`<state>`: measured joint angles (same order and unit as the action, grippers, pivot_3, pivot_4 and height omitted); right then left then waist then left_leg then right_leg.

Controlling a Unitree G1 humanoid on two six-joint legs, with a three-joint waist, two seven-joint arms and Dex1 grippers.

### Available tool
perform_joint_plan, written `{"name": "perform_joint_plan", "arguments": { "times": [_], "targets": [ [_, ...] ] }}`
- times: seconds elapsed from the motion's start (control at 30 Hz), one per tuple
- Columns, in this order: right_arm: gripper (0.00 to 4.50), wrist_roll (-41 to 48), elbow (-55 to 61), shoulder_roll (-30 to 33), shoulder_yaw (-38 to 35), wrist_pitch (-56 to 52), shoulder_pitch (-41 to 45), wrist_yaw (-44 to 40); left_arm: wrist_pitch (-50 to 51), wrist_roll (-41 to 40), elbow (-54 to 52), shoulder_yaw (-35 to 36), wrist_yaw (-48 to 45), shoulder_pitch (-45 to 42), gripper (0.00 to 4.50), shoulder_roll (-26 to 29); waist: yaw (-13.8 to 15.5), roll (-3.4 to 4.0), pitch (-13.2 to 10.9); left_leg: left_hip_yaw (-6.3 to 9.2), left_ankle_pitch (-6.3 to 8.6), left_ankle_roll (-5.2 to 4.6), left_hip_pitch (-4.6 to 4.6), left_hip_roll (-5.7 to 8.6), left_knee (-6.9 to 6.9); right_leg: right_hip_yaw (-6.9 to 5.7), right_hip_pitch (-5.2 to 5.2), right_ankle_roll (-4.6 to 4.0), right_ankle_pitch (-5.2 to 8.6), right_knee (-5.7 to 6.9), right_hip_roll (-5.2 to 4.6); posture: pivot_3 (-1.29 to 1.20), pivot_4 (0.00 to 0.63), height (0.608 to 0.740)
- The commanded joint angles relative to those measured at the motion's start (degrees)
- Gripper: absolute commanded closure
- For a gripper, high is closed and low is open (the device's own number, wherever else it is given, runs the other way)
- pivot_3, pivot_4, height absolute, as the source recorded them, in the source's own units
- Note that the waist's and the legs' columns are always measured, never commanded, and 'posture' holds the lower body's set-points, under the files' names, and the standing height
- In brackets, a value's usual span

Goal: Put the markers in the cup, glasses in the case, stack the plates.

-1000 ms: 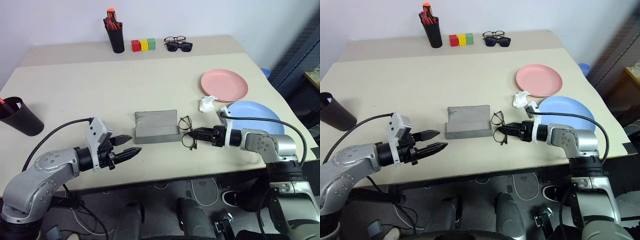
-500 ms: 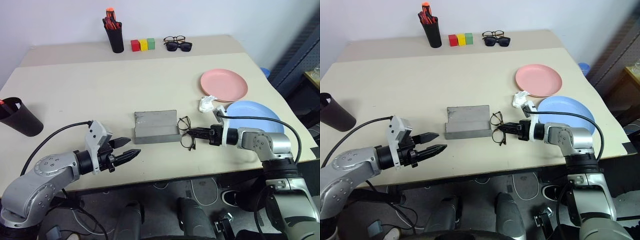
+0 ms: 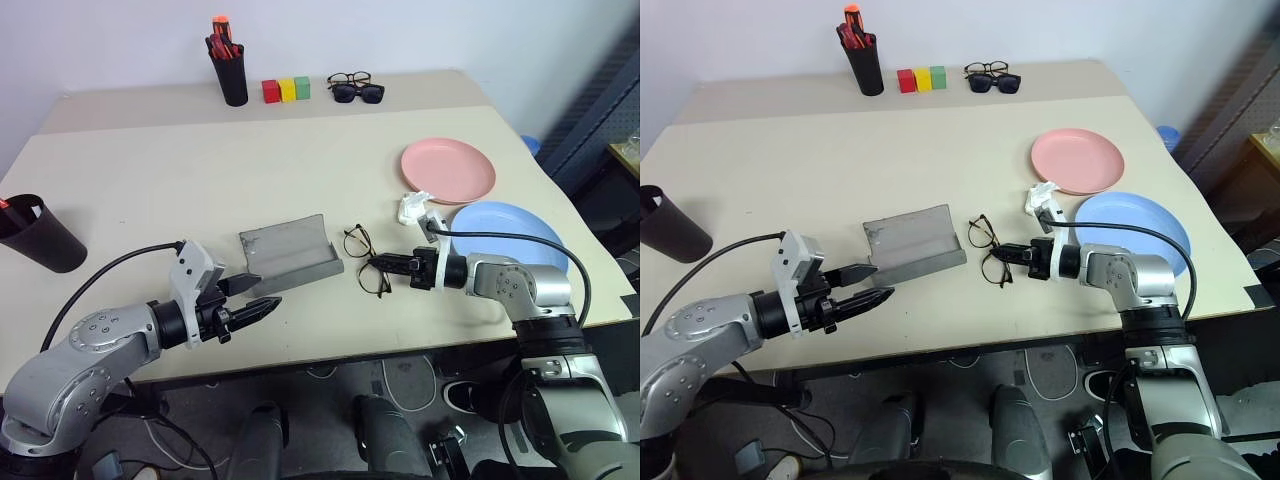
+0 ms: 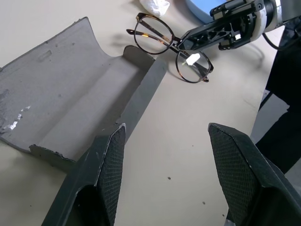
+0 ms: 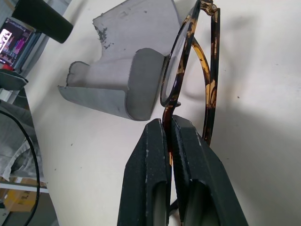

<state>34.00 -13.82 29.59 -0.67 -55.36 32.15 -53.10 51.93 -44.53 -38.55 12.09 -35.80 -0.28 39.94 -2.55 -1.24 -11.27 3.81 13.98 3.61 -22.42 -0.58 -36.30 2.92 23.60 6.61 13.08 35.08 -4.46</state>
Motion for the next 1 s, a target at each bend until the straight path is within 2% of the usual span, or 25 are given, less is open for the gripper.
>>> {"name": "perform_joint_plan", "arguments": {
  "times": [0.03,0.27,0.5,0.67,0.8,1.0],
  "targets": [
    [4.42,0.4,1.9,0.8,-2.1,-0.1,0.1,0.9,-1.0,-1.0,-2.0,0.0,0.5,-0.4,1.63,0.0,0.0,0.00,0.0,0.00,0.00,0.00,0.00,0.00,0.01,0.00,0.00,0.00,0.00,0.00,0.00,0.00,0.150,0.740],
    [4.42,1.9,9.0,0.8,-5.5,9.0,4.9,-1.4,-3.4,0.2,-1.9,-0.7,-1.0,2.6,1.63,0.1,-0.3,0.05,0.0,-0.01,0.00,0.00,-0.03,0.00,0.01,0.01,0.03,0.02,0.01,-0.02,0.00,0.00,0.150,0.740],
    [4.42,-0.4,15.2,-6.8,1.9,17.9,9.7,-3.7,-7.4,2.9,0.4,-0.9,-3.1,7.0,1.63,1.0,-1.1,0.06,0.0,0.00,0.00,0.00,-0.02,-0.17,0.23,0.04,0.18,-0.02,0.01,0.03,0.21,0.00,0.150,0.740],
    [4.42,-7.4,10.6,-11.4,8.5,30.0,9.7,-5.6,-8.3,3.3,0.1,-0.5,-2.9,8.2,1.63,0.7,-0.8,0.05,0.0,-0.03,0.00,0.00,-0.09,-0.16,0.15,0.07,0.19,-0.06,0.01,-0.02,0.19,0.00,0.150,0.740],
    [4.42,-16.1,4.0,-14.4,13.0,42.9,10.1,-4.1,-8.8,3.1,-0.9,0.6,-2.2,9.7,1.63,0.6,-1.1,0.06,0.0,-0.03,0.00,0.01,-0.06,-0.17,0.20,0.06,0.26,-0.09,-0.01,0.02,0.19,0.00,0.150,0.740],
    [4.42,-24.1,-2.9,-13.8,17.8,56.0,10.5,-7.9,-9.0,2.8,-2.2,1.6,-0.8,11.9,1.63,0.1,-1.3,0.06,0.0,-0.06,-0.01,0.01,-0.08,-0.17,0.22,0.09,0.31,-0.10,-0.02,0.06,0.19,0.00,0.150,0.740]
  ]
}}
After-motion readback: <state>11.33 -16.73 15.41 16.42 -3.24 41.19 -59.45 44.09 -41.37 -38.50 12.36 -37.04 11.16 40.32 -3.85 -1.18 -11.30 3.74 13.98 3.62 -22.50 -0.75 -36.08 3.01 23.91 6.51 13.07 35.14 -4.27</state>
